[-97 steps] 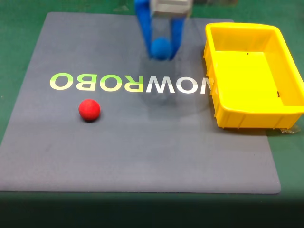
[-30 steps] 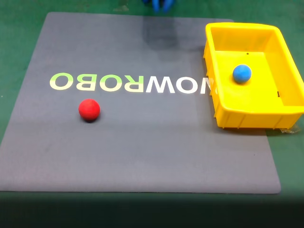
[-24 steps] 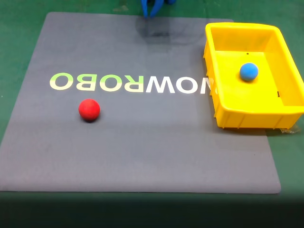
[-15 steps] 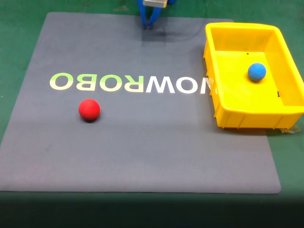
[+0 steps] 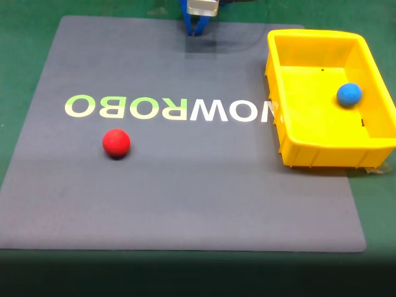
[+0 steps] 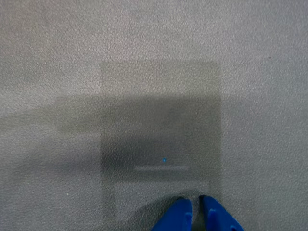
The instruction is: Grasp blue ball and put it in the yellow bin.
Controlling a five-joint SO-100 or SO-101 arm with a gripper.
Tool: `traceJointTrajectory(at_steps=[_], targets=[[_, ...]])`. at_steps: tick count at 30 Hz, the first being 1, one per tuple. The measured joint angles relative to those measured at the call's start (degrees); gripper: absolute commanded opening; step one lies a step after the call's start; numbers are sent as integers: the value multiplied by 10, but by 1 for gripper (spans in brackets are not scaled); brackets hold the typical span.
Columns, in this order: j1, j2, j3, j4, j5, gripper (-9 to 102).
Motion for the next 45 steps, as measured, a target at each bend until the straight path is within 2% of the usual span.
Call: traceJointTrajectory(at_steps=[45], targets=[[0, 0, 0, 7, 15, 1]])
